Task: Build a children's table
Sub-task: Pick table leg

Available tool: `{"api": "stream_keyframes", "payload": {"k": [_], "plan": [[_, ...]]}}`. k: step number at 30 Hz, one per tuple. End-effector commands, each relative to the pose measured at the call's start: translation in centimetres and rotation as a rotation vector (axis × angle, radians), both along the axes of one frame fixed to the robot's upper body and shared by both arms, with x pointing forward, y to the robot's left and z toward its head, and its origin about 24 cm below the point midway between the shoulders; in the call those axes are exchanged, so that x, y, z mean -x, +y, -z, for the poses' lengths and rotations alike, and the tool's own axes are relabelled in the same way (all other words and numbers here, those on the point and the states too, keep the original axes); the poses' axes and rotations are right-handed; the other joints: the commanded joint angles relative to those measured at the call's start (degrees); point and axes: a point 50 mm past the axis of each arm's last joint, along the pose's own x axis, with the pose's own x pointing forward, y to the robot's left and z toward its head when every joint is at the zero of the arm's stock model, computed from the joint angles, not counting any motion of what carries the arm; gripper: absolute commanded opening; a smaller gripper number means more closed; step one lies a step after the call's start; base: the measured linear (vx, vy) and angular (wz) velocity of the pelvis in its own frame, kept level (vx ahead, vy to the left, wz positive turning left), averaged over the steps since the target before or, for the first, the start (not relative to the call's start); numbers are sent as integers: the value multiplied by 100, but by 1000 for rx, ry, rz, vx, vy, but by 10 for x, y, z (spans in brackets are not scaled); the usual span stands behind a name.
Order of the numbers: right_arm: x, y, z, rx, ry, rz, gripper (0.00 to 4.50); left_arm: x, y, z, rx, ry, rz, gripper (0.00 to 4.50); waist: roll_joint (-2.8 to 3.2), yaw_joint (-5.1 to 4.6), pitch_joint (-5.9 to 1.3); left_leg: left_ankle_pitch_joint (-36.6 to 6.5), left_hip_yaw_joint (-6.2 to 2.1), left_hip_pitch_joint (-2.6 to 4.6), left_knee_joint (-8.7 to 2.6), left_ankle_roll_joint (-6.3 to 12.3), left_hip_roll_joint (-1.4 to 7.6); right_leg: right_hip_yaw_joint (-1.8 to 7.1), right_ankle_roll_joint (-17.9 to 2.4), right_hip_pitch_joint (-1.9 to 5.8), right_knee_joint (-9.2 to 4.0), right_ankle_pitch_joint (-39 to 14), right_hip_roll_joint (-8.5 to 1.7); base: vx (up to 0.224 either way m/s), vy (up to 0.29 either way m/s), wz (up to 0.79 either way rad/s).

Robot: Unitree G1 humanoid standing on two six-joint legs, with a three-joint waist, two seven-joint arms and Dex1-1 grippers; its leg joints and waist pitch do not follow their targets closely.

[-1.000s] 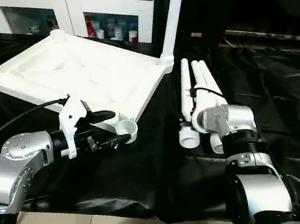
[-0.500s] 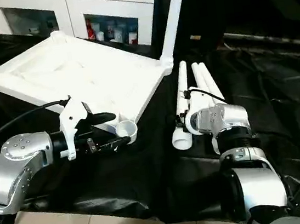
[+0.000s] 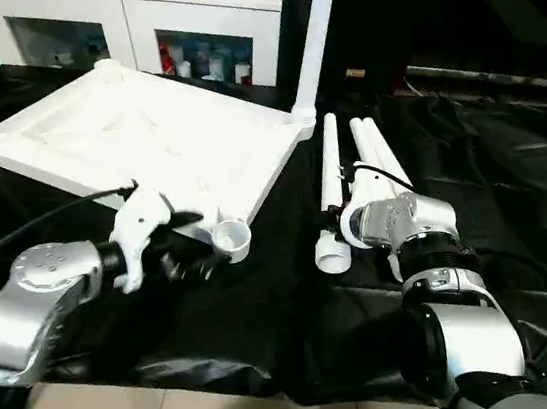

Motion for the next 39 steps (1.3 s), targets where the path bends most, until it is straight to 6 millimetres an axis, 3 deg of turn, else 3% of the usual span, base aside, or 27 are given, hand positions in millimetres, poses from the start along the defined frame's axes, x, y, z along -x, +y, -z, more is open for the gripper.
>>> {"api": "stream_keyframes", "payload": {"k": [1, 2, 5, 6, 7, 9, 10, 12, 14, 17, 18, 19, 20, 22, 24, 25, 26, 28, 32, 39], "plan": [[9, -4, 15, 15, 42, 38, 203, -6, -5, -10, 37, -39, 3, 450, 235, 3, -340, -1874, 19, 83, -382, -391, -57, 126, -509, 243, -519, -2254, -248, 0, 0, 0], [7, -6, 14, 0, 9, 64, 203, -6, -7, -11, 57, -47, 6, 450, 259, -4, -338, -1898, 18, 81, -386, -384, -57, 124, -515, 249, -535, -2243, -251, 0, 0, 0], [7, -8, 13, 16, 3, 70, 200, -10, -8, -13, 63, -43, -1, 450, 242, -11, -342, -1909, 15, 80, -385, -351, -63, 112, -508, 254, -530, -2305, -240, 0, 0, 0], [6, -11, 9, 8, -29, 102, 200, -13, -12, -17, 104, -54, 14, 450, 275, -10, -340, -1907, 13, 82, -386, -348, -63, 116, -506, 253, -531, -2315, -244, 0, 0, 0], [5, -13, 7, 7, -49, 118, 200, -15, -13, -18, 124, -69, 13, 450, 267, -8, -339, -1877, 30, 86, -371, -325, -77, 117, -474, 244, -560, -2362, -241, 0, 0, 0], [-2, -18, -9, -34, -254, 180, 199, -28, -16, -22, 182, -95, -64, 450, 258, 4, -333, -1812, 43, 62, -374, -283, -83, 118, -427, 254, -595, -2410, -243, 0, 0, 0], [-3, -20, -16, -56, -348, 191, 199, -32, -18, -23, 207, -77, -91, 450, 262, 23, -358, -1774, 49, 85, -358, -261, -69, 127, -394, 236, -588, -2395, -259, 0, 0, 0], [-4, -20, -21, -69, -396, 194, 197, -35, -19, -25, 229, -70, -101, 450, 245, 20, -379, -1509, 25, 8, -385, -219, -60, 125, -462, 317, -516, -2100, -260, 0, 0, 0], [-2, -25, -38, -168, -568, 195, 192, -45, -30, -40, 381, -46, -132, 450, 221, 36, -380, -1328, 64, 4, -364, -121, -69, 147, -572, 327, -500, -1743, -253, 0, 0, 0], [3, -30, -45, -233, -641, 183, 191, -50, -37, -51, 472, -23, -136, 450, 225, 74, -395, -1016, 63, -20, -362, 40, -54, 152, -815, 380, -432, -1112, -260, 0, 0, 0], [10, -34, -52, -314, -737, 133, 191, -54, -43, -63, 538, -4, -114, 450, 232, 78, -389, -969, 82, -33, -351, 115, -71, 154, -852, 398, -448, -992, -250, 0, 0, 0], [14, -35, -56, -350, -775, 106, 191, -55, -46, -66, 556, 5, -101, 450, 232, 104, -400, -935, 78, -11, -344, 158, -56, 157, -877, 396, -434, -904, -261, 0, 0, 0], [17, -35, -60, -386, -814, 84, 191, -56, -48, -69, 563, 9, -84, 450, 196, 100, -397, -824, 70, -48, -356, 246, -59, 149, -937, 436, -420, -777, -263, 0, 0, 0], [25, -31, -73, -486, -895, 21, 191, -56, -51, -73, 564, 18, -54, 450, 194, 121, -394, -759, 67, -39, -357, 328, -50, 148, -985, 440, -419, -751, -274, 0, 0, 0], [29, -30, -79, -529, -929, -15, 191, -56, -53, -75, 574, 34, -37, 450, 204, 126, -391, -722, 72, -12, -356, 388, -36, 149, -1061, 422, -418, -728, -270, 0, 0, 0], [33, -28, -86, -565, -961, -66, 191, -56, -55, -78, 587, 52, -24, 450, 168, 109, -384, -727, 80, -19, -358, 390, -37, 149, -1071, 423, -426, -760, -264, 0, 0, 0], [41, -25, -92, -607, -999, -150, 191, -57, -58, -82, 616, 86, -20, 450, 196, 131, -376, -791, 87, 7, -360, 389, -34, 150, -1080, 410, -445, -875, -265, 0, 0, 0], [48, -23, -97, -629, -1031, -224, 191, -59, -62, -88, 663, 125, -18, 450, 186, 172, -371, -813, 80, 8, -362, 381, -20, 146, -1071, 419, -456, -968, -281, 0, 0, 0], [62, -15, -103, -689, -1053, -375, 190, -61, -74, -99, 741, 177, 17, 450, 173, 216, -350, -966, 78, 13, -368, 286, -24, 135, -919, 399, -529, -1502, -304, 0, 0, 0], [64, -2, -98, -674, -996, -465, 190, -56, -87, -112, 829, 237, 106, 450, 131, 277, -343, -903, 77, -13, -366, 217, -33, 128, -760, 389, -563, -1773, -317, 0, 0, 0]]}}
